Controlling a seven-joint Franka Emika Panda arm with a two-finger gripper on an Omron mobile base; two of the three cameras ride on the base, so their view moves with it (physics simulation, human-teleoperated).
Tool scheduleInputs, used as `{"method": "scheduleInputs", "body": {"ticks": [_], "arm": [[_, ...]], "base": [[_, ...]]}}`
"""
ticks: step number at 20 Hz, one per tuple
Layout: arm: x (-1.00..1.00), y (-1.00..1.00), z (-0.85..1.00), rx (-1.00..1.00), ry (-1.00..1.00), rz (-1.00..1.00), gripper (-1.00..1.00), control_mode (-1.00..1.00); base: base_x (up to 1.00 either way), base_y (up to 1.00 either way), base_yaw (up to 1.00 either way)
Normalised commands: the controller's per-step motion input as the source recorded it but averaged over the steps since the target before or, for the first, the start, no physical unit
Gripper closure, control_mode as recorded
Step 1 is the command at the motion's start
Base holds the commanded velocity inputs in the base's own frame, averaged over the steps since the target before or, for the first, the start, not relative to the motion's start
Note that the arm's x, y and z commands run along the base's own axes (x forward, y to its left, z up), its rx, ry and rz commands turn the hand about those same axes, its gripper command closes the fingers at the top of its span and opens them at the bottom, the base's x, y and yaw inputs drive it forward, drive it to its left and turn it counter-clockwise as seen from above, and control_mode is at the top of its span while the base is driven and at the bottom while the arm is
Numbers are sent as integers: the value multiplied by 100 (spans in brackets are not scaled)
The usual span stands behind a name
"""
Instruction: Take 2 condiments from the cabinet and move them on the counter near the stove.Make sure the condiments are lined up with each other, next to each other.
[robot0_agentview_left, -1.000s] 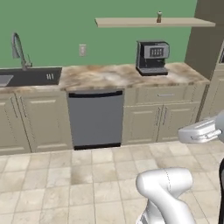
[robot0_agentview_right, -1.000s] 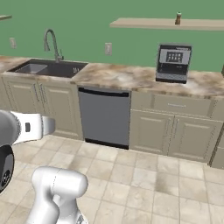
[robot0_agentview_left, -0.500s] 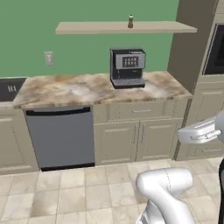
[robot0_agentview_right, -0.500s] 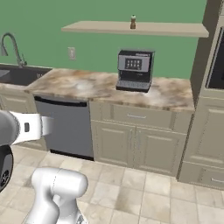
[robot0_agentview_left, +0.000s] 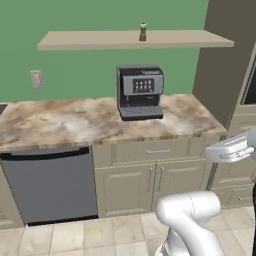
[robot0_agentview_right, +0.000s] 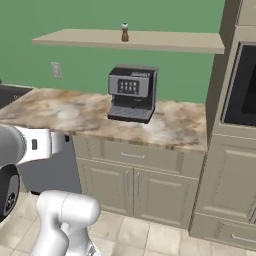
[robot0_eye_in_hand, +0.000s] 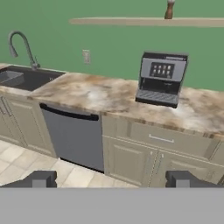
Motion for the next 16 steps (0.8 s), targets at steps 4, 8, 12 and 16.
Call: {"method": "scheduleInputs", "body": {"ticks": [4, 8, 12, 16], "arm": [[0, 0, 0, 0, 0, 0, -100, 100], [0, 0, 0, 0, 0, 0, -100, 100], [0, 0, 0, 0, 0, 0, -100, 100], [0, 0, 0, 0, 0, 0, -100, 100]], "base": [[69, 19, 0], [66, 2, -2], [72, 0, -3], [76, 0, -3]]}}
